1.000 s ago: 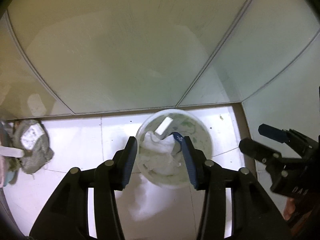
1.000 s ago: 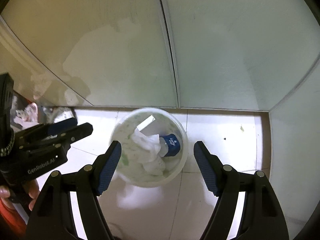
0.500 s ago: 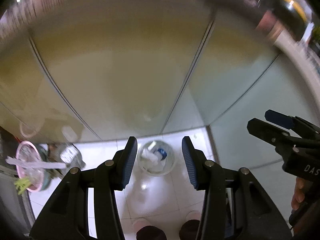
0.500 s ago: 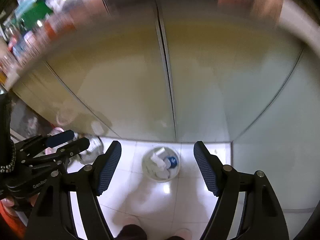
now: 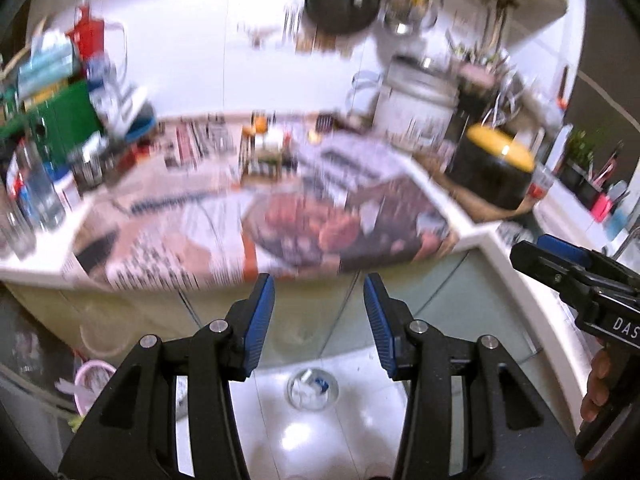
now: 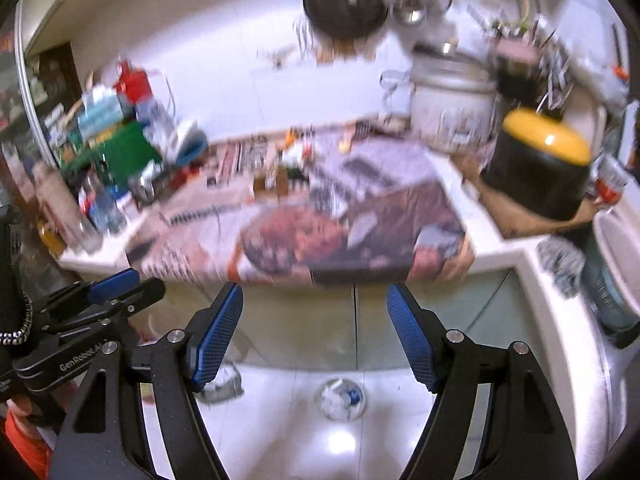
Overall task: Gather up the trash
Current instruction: 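Raise both tools back toward the counter trash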
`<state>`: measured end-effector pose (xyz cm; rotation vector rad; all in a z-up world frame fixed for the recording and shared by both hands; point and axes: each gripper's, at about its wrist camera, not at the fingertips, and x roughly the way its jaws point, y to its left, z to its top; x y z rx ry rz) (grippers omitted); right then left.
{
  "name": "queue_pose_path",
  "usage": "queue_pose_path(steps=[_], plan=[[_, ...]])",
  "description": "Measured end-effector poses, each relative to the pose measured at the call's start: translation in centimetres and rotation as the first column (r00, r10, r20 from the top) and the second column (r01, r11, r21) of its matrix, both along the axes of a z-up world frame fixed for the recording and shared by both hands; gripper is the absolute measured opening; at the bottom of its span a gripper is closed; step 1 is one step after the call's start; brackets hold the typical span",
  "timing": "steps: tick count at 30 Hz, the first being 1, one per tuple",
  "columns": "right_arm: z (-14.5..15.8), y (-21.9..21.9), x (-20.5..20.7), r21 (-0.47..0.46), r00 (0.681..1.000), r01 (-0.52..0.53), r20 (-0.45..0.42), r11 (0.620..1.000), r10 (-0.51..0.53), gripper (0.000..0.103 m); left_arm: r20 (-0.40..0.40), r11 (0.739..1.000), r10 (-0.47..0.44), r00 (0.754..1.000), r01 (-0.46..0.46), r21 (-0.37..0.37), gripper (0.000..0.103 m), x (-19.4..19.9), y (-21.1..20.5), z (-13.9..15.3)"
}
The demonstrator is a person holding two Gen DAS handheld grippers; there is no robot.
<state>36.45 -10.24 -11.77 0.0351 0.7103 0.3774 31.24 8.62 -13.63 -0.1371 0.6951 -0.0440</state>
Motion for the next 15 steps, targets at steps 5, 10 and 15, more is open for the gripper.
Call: queue_pose_path(steps=[5, 10, 15], plan=[[4.1, 0.2, -1.8, 0.036, 0.993, 0.053, 0.107, 0.998, -0.056, 0.072, 0.093, 1.000, 0.010, 0.996, -0.011, 0.007, 0.055, -1.5, 2.4, 4.7], [6.1, 0.0, -1.6, 0.048, 0.986, 0.086, 0.142, 0.995, -0.092, 0.081, 0.142, 0.999, 0.042, 0.989, -0.045, 0.017, 0.073, -1.6, 3.9, 6.9], [6.4, -0.2, 0.5, 0.051, 0.983, 0.093, 0.155, 0.994, -0.100, 0.088, 0.164, 0.996, 0.077, 0.983, -0.082, 0.026, 0.090, 0.4, 4.7, 7.6]])
